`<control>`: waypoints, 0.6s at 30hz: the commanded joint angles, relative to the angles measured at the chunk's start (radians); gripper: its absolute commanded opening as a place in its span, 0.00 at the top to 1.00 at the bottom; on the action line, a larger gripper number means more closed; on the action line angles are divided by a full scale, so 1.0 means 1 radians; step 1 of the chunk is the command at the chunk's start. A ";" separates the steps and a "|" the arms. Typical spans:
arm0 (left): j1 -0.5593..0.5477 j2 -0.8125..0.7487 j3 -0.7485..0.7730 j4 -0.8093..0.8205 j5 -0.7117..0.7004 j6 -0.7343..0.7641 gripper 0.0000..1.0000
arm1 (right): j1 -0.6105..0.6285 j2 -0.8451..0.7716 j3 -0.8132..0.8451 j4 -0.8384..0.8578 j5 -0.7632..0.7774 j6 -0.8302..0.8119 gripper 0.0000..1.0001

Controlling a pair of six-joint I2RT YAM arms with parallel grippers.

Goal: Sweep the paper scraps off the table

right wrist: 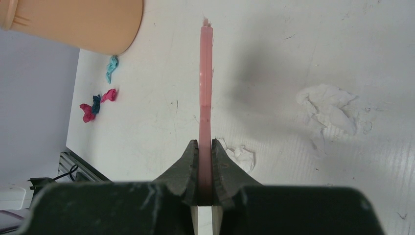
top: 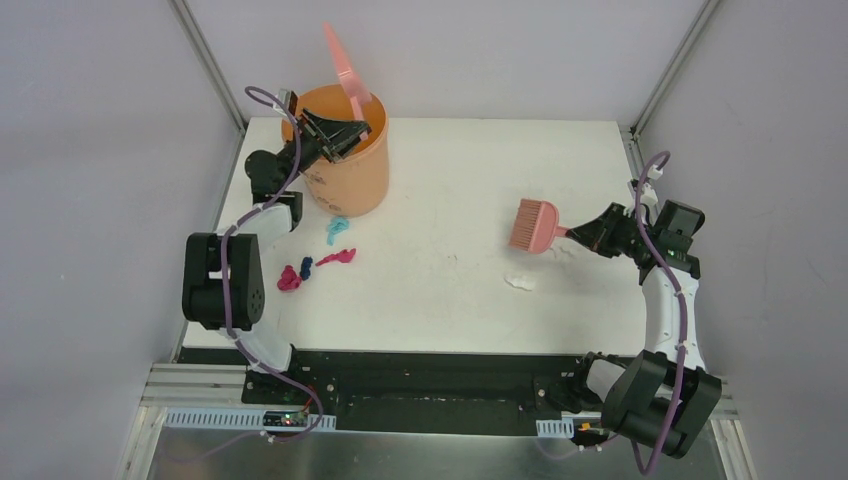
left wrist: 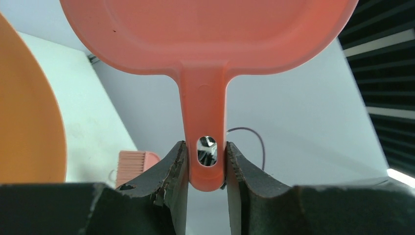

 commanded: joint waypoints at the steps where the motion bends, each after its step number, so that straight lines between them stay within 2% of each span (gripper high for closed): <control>1: 0.010 -0.125 0.040 -0.205 0.071 0.266 1.00 | -0.011 -0.022 0.040 0.025 -0.016 -0.015 1.00; 7: -0.019 -0.246 0.109 -0.733 0.074 0.685 1.00 | -0.014 -0.028 0.043 0.026 -0.025 -0.007 1.00; 10: -0.083 -0.295 0.211 -1.106 0.030 0.958 1.00 | -0.016 -0.045 0.042 0.024 -0.029 -0.006 1.00; 12: -0.144 -0.332 0.278 -1.359 -0.049 1.147 1.00 | -0.016 -0.059 0.040 0.024 -0.033 -0.007 1.00; 14: -0.214 -0.382 0.304 -1.506 -0.139 1.261 1.00 | -0.016 -0.068 0.040 0.022 -0.034 -0.006 1.00; 18: -0.245 -0.458 0.260 -1.649 -0.186 1.328 1.00 | -0.016 -0.092 0.038 0.016 -0.027 -0.010 1.00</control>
